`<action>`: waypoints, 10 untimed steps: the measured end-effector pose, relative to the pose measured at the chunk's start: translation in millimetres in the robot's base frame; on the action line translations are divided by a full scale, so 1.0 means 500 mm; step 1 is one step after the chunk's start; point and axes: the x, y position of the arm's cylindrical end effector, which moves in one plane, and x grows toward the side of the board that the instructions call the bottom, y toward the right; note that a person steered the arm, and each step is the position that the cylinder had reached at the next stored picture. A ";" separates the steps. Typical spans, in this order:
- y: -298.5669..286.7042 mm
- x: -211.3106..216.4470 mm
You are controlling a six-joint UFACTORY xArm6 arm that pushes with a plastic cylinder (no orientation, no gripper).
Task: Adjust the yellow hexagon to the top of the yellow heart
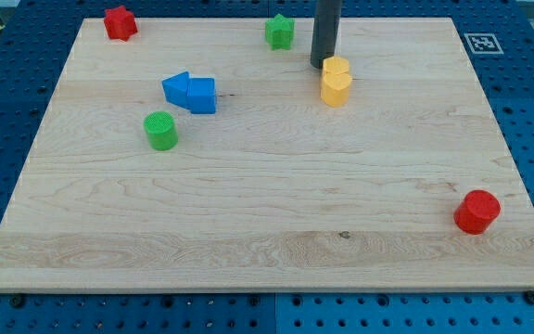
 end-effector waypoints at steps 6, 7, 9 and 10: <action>0.116 0.027; 0.113 0.050; 0.046 0.057; 0.060 0.090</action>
